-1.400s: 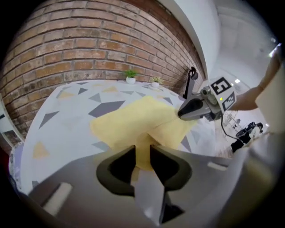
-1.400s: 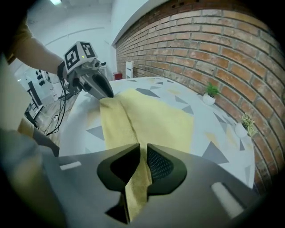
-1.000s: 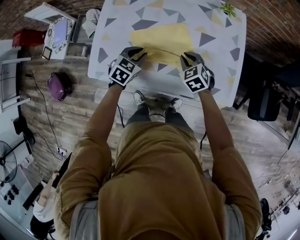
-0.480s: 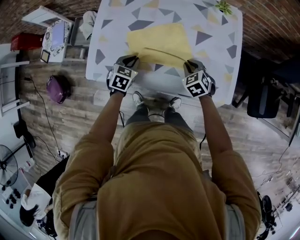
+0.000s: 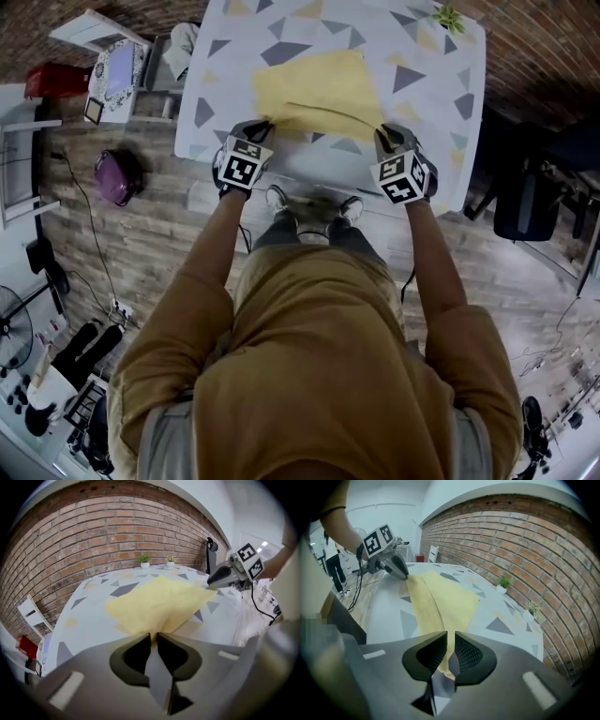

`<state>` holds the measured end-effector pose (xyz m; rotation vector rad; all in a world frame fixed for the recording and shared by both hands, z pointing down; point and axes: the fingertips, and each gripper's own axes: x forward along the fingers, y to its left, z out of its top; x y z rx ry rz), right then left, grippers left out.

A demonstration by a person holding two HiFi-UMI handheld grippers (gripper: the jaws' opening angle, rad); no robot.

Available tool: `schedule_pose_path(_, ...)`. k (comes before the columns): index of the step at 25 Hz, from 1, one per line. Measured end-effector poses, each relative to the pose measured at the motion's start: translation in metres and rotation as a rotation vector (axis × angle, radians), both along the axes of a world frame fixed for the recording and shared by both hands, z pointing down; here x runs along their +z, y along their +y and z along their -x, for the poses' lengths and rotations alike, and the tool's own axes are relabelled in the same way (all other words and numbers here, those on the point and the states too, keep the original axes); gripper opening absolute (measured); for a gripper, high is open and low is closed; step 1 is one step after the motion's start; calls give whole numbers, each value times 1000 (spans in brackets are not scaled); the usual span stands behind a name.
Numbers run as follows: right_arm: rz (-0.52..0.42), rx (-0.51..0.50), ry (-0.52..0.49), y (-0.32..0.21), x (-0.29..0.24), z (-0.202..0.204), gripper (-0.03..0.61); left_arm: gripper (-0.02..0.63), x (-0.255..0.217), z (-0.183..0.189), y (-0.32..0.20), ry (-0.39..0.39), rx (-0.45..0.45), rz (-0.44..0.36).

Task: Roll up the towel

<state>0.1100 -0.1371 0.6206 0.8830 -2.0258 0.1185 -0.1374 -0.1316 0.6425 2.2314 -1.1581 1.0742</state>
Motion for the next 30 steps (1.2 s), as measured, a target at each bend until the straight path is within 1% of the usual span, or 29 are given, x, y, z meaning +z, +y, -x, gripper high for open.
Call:
schedule_pose_path(5,-10,-21,19,22,3,-13,32,104,-3,8,6,14,-3,6)
schedule_pose_path(7,-25,-65,28,29,1,-10,32,114,-12,8,7,18,20,-34)
schedule_pose_path(8,-34,-99,36,31,0,-6,32,114,-18,5,7,11,54,-66)
schedule_pose_path(10,-41,-175,62,35,1,3,32,114,-27,-7,12,-24,181,-131)
schedule_pose_path(12,-26,-240,87,37,8,10,32,114,-28,-23,22,-72,354,-164)
schedule_pose_path(14,3,-286,110,38,15,12,32,115,-19,-35,30,-121,507,-146)
schedule_pose_path(15,18,-303,120,38,18,12,32,117,-13,-36,32,-137,554,-124)
schedule_pose_path(16,31,-315,128,38,20,12,32,120,-8,-36,32,-142,579,-100)
schedule_pose_path(18,49,-335,139,37,22,12,34,122,-2,-33,29,-131,593,-54)
schedule_pose_path(20,63,-346,141,36,22,12,39,124,2,-32,26,-129,613,-26)
schedule_pose_path(23,94,-365,132,36,20,14,87,126,5,-32,24,-128,638,-2)
schedule_pose_path(26,129,-392,131,42,23,15,89,125,4,-30,24,-98,623,10)
schedule_pose_path(30,153,-392,111,43,25,14,86,124,4,-26,22,-71,578,11)
